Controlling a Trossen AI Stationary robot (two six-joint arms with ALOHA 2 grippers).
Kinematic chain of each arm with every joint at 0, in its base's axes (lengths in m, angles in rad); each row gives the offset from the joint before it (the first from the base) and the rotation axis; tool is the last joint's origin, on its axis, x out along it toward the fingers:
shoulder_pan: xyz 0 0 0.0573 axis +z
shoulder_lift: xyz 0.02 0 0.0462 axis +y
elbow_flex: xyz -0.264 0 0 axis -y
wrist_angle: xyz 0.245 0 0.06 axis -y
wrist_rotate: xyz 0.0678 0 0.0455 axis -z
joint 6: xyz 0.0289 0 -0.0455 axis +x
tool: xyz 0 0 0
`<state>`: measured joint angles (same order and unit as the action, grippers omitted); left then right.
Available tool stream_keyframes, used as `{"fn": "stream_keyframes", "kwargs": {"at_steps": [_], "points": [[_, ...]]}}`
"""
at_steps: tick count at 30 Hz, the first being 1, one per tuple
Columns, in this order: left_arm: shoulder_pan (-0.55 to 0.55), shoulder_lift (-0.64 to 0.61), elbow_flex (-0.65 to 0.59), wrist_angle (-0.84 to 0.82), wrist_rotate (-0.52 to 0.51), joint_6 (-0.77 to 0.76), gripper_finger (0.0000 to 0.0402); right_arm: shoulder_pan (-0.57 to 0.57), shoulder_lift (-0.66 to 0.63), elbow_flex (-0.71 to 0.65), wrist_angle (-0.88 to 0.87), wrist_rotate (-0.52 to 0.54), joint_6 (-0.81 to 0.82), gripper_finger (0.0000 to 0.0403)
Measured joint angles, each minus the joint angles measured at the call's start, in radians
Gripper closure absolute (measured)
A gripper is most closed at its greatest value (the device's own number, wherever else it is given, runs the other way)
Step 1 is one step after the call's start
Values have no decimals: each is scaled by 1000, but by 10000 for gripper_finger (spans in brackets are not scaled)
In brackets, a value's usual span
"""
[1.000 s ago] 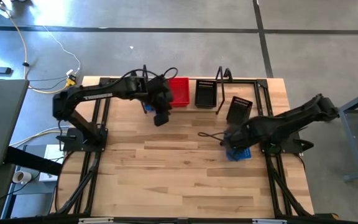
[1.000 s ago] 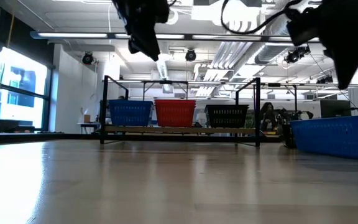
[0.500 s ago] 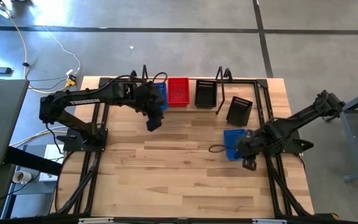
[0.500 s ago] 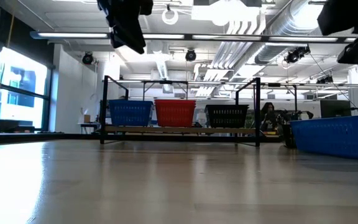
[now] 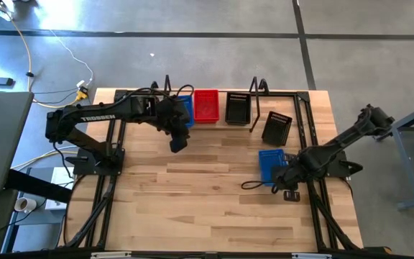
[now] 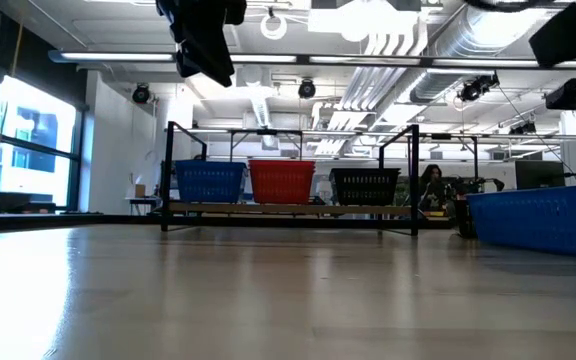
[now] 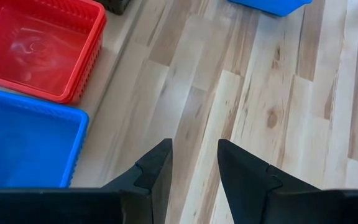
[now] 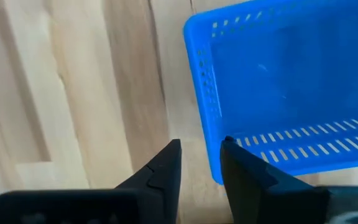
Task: Stack baskets on shelf by color
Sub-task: Stack the blue bin on top of the blue bin on the shelf
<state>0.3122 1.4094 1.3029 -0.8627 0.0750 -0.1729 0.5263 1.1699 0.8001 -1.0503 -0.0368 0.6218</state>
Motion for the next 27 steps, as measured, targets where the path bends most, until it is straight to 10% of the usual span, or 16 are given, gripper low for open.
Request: {"fn": "stream_keyframes", "kwargs": {"at_steps": [20,27], "points": [[0,0,0,0,0,0,284,3,82,-115,78,-53,67,282],[0,0,0,0,0,0,284,2,81,-115,96,-72,49,377]]}}
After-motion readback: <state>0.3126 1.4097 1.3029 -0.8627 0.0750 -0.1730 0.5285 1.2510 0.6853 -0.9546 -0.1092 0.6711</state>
